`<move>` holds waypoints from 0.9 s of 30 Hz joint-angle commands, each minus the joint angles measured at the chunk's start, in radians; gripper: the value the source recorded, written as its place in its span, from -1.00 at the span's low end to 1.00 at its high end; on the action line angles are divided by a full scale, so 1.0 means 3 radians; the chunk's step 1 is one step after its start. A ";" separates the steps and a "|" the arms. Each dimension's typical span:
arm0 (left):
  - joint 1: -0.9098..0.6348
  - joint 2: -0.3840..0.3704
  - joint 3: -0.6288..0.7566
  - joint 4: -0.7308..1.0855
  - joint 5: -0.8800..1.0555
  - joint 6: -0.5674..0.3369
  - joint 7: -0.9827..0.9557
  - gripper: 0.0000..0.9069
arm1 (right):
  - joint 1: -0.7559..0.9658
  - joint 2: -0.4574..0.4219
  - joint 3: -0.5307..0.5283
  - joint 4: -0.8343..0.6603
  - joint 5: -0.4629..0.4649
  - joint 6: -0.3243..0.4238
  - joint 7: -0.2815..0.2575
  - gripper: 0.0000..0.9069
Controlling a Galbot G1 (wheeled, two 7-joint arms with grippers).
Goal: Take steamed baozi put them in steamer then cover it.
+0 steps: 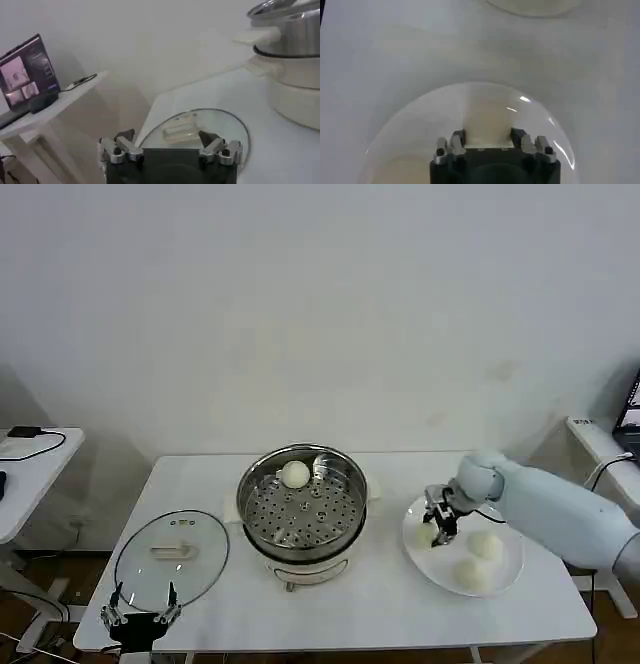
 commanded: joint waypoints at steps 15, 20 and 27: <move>-0.0147 0.0084 0.0050 0.0041 -0.0056 0.0012 0.0007 1.00 | 0.1977 0.0353 -0.0795 0.0466 0.0952 -0.0304 0.0064 0.36; -0.0202 0.0103 -0.0009 0.0069 -0.0113 0.0035 0.0007 1.00 | 0.1984 0.0901 -0.0950 0.0417 0.1149 -0.0475 0.0166 0.36; -0.0219 0.0101 -0.0085 0.0064 -0.0126 0.0039 0.0001 1.00 | 0.1766 0.1810 -0.1004 0.0075 0.1402 -0.0718 0.0354 0.36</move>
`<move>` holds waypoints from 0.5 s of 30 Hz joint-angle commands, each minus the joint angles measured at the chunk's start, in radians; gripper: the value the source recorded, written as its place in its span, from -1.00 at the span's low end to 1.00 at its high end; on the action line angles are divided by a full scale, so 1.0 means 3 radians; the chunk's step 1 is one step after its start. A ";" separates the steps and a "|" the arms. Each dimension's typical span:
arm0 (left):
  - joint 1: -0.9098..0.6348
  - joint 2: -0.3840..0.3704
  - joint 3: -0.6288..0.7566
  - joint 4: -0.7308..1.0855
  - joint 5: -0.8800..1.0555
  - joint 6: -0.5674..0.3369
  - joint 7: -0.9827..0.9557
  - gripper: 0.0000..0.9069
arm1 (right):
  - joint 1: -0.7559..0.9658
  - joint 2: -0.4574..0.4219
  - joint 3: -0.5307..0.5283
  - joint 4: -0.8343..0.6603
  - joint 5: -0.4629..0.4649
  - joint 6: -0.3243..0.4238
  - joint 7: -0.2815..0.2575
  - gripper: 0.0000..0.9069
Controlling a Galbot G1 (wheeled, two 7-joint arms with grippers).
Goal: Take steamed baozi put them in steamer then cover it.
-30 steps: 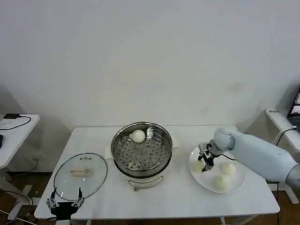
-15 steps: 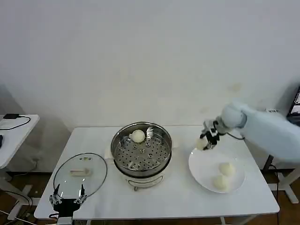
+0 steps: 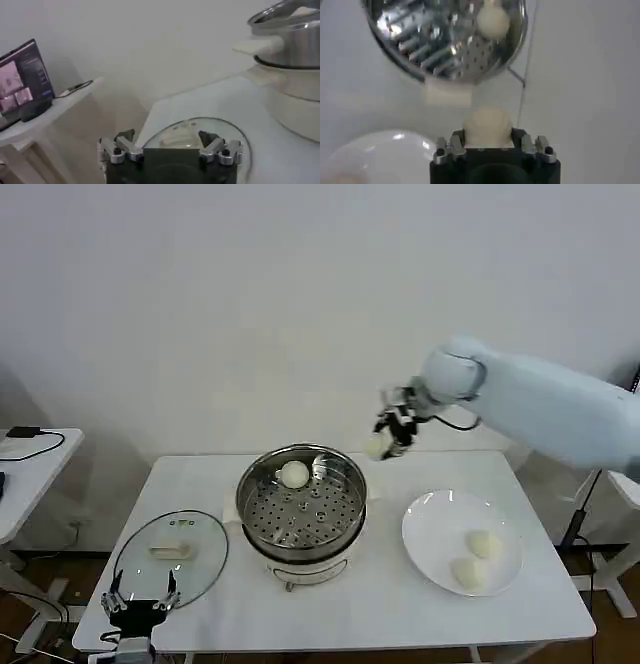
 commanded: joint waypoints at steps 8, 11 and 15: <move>-0.0020 -0.0025 -0.0092 -0.0042 -0.0020 0.0000 -0.0006 1.00 | -0.0025 0.1249 -0.0282 -0.0350 0.0673 -0.0669 0.0443 0.38; -0.0022 -0.0038 -0.0087 -0.0039 -0.0017 -0.0005 -0.0011 1.00 | -0.0112 0.1323 -0.0329 -0.0385 0.0836 -0.0807 0.0551 0.38; -0.0022 -0.0046 -0.0075 -0.0033 -0.0015 -0.0018 -0.0017 1.00 | -0.0225 0.1402 -0.0344 -0.0448 0.0873 -0.0878 0.0622 0.38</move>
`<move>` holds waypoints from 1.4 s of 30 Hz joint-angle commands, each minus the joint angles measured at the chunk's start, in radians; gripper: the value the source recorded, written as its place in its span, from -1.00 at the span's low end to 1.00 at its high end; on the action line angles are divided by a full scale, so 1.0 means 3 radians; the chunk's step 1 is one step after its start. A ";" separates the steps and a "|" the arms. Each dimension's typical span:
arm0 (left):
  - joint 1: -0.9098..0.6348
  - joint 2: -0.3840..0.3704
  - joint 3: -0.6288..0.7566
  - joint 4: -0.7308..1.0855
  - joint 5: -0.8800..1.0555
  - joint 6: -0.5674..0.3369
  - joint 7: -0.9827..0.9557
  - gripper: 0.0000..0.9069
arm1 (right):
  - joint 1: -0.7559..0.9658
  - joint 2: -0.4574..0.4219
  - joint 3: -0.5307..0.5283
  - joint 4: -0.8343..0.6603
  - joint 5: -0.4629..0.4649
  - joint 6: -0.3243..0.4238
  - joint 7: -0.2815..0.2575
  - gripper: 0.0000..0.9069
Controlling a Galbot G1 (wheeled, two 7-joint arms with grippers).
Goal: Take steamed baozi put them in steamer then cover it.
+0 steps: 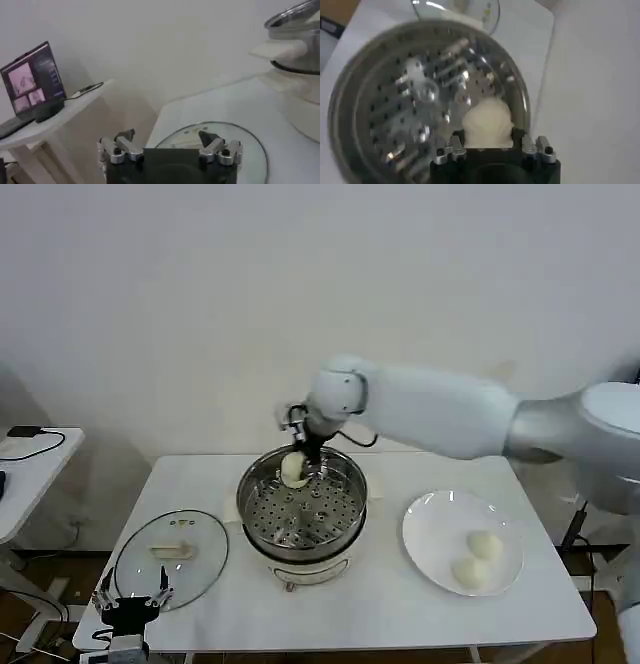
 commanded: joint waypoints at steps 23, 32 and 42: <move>0.0023 -0.0012 -0.0022 -0.0044 0.0003 -0.0040 -0.0029 1.00 | -0.0380 0.0653 -0.0109 -0.0608 0.0108 -0.0350 0.0255 1.00; 0.0042 -0.0020 -0.0017 -0.0075 0.0010 -0.0036 -0.0032 1.00 | -0.0283 0.0455 -0.0010 -0.0354 0.0183 -0.0358 0.0314 1.00; 0.0044 -0.0015 0.0036 -0.0097 0.0037 -0.0003 -0.0018 1.00 | 0.0424 -0.0828 -0.0034 0.0756 0.0244 -0.0285 0.0194 1.00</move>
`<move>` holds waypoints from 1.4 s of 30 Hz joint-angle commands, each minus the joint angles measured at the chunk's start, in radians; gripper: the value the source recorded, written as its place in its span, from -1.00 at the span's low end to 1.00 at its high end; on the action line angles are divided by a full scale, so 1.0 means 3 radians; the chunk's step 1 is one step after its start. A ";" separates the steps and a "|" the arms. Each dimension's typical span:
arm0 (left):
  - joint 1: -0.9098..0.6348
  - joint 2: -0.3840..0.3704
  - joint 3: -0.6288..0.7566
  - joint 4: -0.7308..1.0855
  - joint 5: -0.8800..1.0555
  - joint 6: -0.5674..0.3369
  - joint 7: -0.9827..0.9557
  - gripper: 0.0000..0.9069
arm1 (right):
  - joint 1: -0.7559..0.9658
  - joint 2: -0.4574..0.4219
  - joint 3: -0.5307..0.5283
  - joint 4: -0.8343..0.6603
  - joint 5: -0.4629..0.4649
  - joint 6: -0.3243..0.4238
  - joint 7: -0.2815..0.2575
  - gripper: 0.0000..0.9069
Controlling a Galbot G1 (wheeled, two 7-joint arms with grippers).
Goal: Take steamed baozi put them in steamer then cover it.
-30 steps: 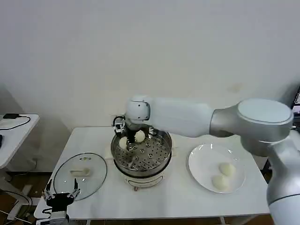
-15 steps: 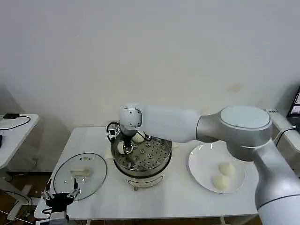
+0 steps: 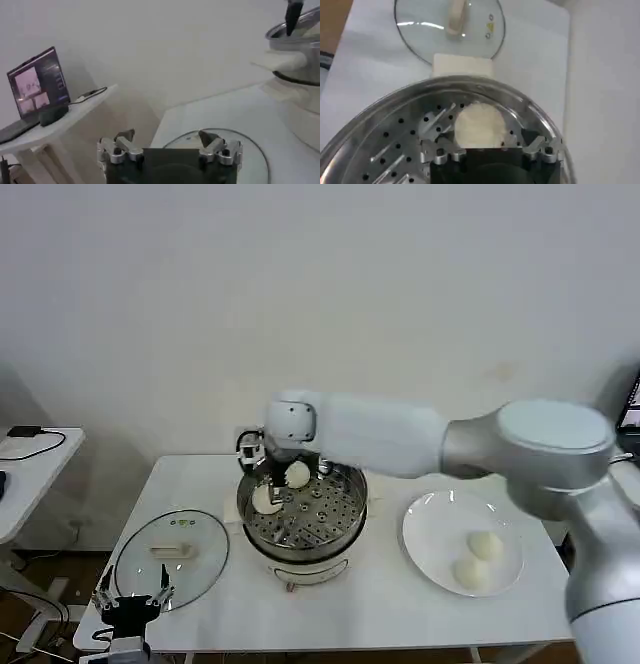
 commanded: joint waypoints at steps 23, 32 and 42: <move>-0.0011 -0.0031 0.0286 0.0081 0.0203 0.0085 0.0026 1.00 | -0.1123 -0.3359 0.0958 0.1447 -0.2072 0.1378 -0.0921 1.00; 0.0001 -0.0036 0.0292 0.0102 0.0240 0.0095 0.0026 1.00 | -0.2053 -0.3429 0.1481 0.1374 -0.2359 0.1493 -0.1026 1.00; 0.0077 -0.0030 0.0210 0.0041 0.0239 0.0101 0.0026 1.00 | -0.2283 -0.3167 0.1534 0.1223 -0.2400 0.1423 -0.1087 1.00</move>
